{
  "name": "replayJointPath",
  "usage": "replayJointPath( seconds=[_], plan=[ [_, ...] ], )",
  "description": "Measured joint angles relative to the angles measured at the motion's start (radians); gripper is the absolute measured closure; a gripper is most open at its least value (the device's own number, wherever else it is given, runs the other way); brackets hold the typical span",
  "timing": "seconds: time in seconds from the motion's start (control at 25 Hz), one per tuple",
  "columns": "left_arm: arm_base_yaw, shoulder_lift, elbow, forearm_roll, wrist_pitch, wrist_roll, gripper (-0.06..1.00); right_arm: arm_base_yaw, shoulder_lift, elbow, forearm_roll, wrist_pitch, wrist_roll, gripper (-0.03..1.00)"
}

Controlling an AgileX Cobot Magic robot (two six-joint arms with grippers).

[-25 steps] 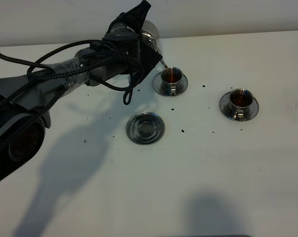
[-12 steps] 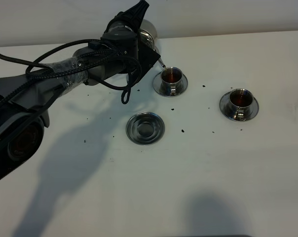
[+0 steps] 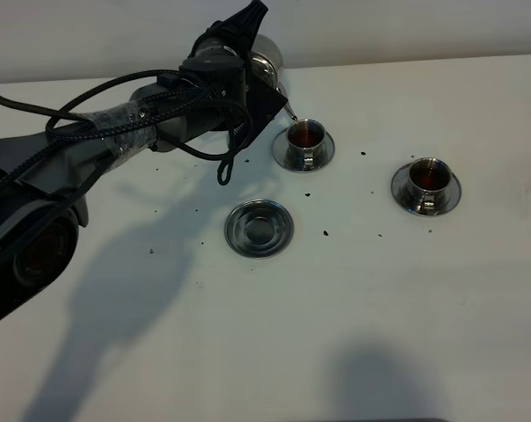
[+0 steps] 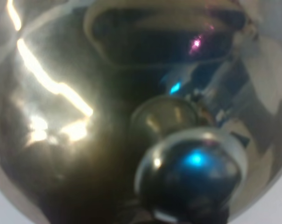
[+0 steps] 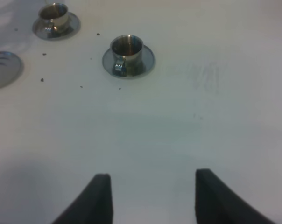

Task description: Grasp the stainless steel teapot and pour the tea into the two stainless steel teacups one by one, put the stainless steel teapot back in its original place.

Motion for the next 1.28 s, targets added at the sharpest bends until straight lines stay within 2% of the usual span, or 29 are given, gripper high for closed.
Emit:
replayJointPath(
  seconds=[0.16, 0.4, 0.64, 0.84, 1.08, 1.2, 1.28],
  plan=[
    [0.0, 0.0, 0.0, -0.091, 0.0, 0.005, 0.73, 0.0, 0.0, 0.0, 0.0, 0.0, 0.0, 0.57],
    [0.005, 0.0, 0.0, -0.262, 0.03, 0.075, 0.73, 0.0, 0.0, 0.0, 0.0, 0.0, 0.001, 0.57],
    [0.02, -0.003, 0.0, -0.437, 0.137, 0.084, 0.73, 0.0, 0.0, 0.0, 0.0, 0.0, 0.0, 0.57],
    [0.021, -0.066, 0.0, -0.587, 0.229, 0.03, 0.73, 0.0, 0.0, 0.0, 0.0, 0.0, 0.0, 0.57],
    [0.021, -0.198, -0.001, -0.84, 0.397, -0.064, 0.73, 0.0, 0.0, 0.0, 0.0, 0.0, 0.0, 0.57],
    [0.021, -0.248, -0.001, -0.935, 0.504, -0.138, 0.73, 0.0, 0.0, 0.0, 0.0, 0.0, 0.0, 0.57],
    [0.021, -0.279, -0.001, -0.996, 0.565, -0.237, 0.73, 0.0, 0.0, 0.0, 0.0, 0.0, 0.0, 0.57]
  ],
)
